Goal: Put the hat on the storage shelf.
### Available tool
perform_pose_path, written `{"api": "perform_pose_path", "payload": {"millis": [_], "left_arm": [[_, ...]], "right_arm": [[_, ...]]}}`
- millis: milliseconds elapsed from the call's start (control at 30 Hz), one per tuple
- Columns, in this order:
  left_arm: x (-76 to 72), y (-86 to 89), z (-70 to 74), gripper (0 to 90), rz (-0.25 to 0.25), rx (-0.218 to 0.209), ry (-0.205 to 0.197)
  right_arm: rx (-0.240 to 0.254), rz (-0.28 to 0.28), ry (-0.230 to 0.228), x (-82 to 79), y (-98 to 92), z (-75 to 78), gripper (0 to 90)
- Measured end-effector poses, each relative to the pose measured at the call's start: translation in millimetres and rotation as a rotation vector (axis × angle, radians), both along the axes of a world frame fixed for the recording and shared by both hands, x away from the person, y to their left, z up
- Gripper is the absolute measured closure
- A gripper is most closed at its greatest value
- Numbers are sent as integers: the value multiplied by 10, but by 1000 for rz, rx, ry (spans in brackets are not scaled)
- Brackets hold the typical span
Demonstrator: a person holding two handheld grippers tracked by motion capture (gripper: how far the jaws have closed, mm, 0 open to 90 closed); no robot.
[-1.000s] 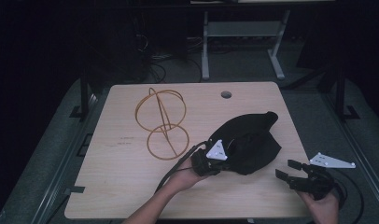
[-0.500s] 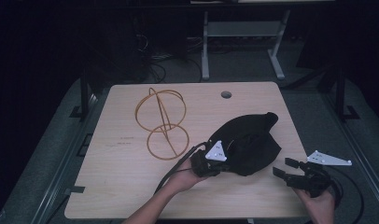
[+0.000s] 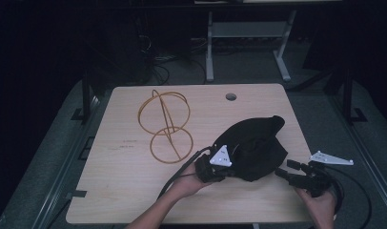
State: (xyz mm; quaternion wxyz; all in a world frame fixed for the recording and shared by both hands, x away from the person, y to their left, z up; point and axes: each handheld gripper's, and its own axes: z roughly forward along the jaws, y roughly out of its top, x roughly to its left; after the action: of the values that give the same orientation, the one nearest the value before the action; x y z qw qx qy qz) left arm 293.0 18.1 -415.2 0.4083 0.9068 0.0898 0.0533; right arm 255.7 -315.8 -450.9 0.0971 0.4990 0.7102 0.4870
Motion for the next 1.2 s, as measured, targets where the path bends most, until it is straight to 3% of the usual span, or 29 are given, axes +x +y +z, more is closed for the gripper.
{"api": "perform_pose_path", "payload": {"millis": [367,400,667,700,733,767,800,833,1033,1200], "left_arm": [[-19,12,18,868,-12,-20,7],[-23,14,20,868,-16,-22,10],[-54,-26,3,869,-38,-23,3],[-55,-31,0,869,-41,-21,3],[-53,-36,-2,869,-40,-23,4],[-53,-36,-2,869,-40,-23,4],[-53,-39,-1,869,-42,-23,3],[-53,-41,0,869,-44,-22,0],[-56,-51,-6,868,-53,-6,-10],[-49,-25,-7,836,-36,-8,2]], "right_arm": [[140,-30,48,84,-5,-96,278],[179,-28,53,84,-24,-110,278],[233,-33,77,161,45,-164,334],[245,-32,79,172,56,-173,363],[274,-48,71,192,80,-177,453],[274,-48,71,192,80,-177,453],[297,-56,59,204,101,-165,586],[297,-56,59,204,101,-165,586],[306,-59,24,223,198,-144,852],[317,-75,-9,197,204,-123,881]]}}
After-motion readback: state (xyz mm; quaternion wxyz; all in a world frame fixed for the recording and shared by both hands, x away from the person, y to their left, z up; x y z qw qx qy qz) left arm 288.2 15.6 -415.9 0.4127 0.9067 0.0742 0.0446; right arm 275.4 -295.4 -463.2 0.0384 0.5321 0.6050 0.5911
